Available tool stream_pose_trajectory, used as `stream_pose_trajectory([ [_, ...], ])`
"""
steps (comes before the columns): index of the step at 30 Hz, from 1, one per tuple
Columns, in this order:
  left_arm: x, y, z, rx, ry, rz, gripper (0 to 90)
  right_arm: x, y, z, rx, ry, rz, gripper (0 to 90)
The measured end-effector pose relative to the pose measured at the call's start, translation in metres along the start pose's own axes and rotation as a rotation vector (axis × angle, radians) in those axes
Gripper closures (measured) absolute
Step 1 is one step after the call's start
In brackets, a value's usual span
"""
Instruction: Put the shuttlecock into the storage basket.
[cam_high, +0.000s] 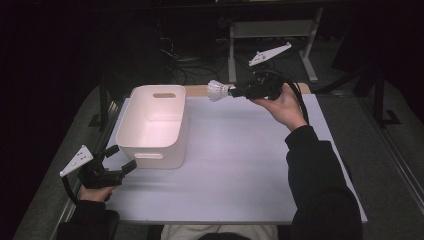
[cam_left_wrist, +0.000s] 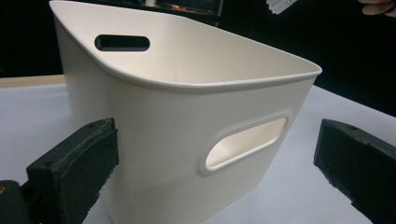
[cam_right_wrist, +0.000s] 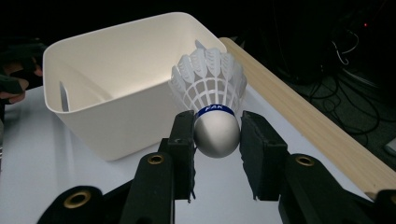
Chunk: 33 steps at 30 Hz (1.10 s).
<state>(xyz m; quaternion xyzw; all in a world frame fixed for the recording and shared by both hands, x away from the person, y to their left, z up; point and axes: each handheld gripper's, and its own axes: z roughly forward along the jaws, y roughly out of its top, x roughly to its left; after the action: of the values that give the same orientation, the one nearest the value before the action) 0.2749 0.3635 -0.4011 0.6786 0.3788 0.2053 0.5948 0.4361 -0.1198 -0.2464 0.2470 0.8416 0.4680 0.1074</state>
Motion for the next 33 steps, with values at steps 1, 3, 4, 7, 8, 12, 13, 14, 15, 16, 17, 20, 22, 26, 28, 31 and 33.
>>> stream_pose_trajectory([
  [1, 0.0, 0.0, 0.0, 0.001, 0.0, 0.001, 0.0, 0.001, 0.003, 0.0, -0.006, 0.004, 0.0, 65.3],
  [3, 0.0, 0.0, 0.0, 0.0, -0.001, 0.001, 0.0, 0.003, 0.007, 0.001, -0.017, 0.011, -0.002, 65.3],
  [4, -0.001, 0.0, 0.0, -0.001, -0.001, 0.002, 0.0, 0.004, 0.009, 0.001, -0.018, 0.012, -0.004, 65.3],
  [7, -0.001, 0.0, 0.0, -0.001, -0.002, 0.0, 0.0, 0.008, 0.016, 0.004, -0.015, 0.015, -0.018, 65.4],
  [8, -0.001, 0.0, 0.0, -0.001, -0.002, 0.0, 0.0, 0.008, 0.016, 0.004, -0.015, 0.015, -0.018, 65.4],
  [12, 0.0, 0.0, 0.0, -0.002, -0.001, 0.0, 0.0, 0.015, 0.026, 0.008, -0.018, 0.018, -0.035, 65.4],
  [13, 0.0, 0.0, 0.0, -0.002, -0.001, 0.0, 0.0, 0.016, 0.029, 0.008, -0.023, 0.023, -0.036, 65.4],
  [14, 0.0, 0.0, 0.0, -0.002, -0.001, 0.0, 0.0, 0.018, 0.032, 0.009, -0.027, 0.025, -0.042, 65.4],
  [15, 0.0, 0.0, 0.0, -0.002, -0.001, -0.001, 0.0, 0.019, 0.034, 0.009, -0.027, 0.025, -0.047, 65.4],
  [16, 0.0, 0.0, 0.0, -0.002, -0.001, -0.001, 0.0, 0.021, 0.037, 0.01, -0.028, 0.027, -0.051, 65.4],
  [17, 0.0, 0.0, 0.0, -0.001, -0.002, 0.001, 0.0, 0.022, 0.039, 0.01, -0.03, 0.03, -0.057, 65.4],
  [20, -0.001, 0.0, 0.0, -0.003, -0.001, 0.0, 0.0, 0.028, 0.047, 0.013, -0.034, 0.035, -0.07, 65.4],
  [22, -0.001, 0.0, 0.0, -0.004, -0.002, -0.001, 0.0, 0.031, 0.052, 0.016, -0.036, 0.041, -0.084, 65.4],
  [26, 0.0, 0.0, 0.0, -0.005, -0.003, -0.001, 0.0, 0.039, 0.061, 0.023, -0.036, 0.057, -0.1, 65.4],
  [28, 0.0, 0.0, 0.0, -0.004, -0.003, 0.001, 0.0, 0.042, 0.064, 0.026, -0.034, 0.065, -0.103, 65.4],
  [31, 0.0, 0.0, 0.0, -0.003, -0.003, 0.002, 0.0, 0.047, 0.07, 0.031, -0.027, 0.073, -0.115, 65.4],
  [33, 0.0, 0.0, 0.0, -0.007, -0.003, -0.001, 0.0, 0.051, 0.074, 0.034, -0.028, 0.081, -0.126, 65.4],
])
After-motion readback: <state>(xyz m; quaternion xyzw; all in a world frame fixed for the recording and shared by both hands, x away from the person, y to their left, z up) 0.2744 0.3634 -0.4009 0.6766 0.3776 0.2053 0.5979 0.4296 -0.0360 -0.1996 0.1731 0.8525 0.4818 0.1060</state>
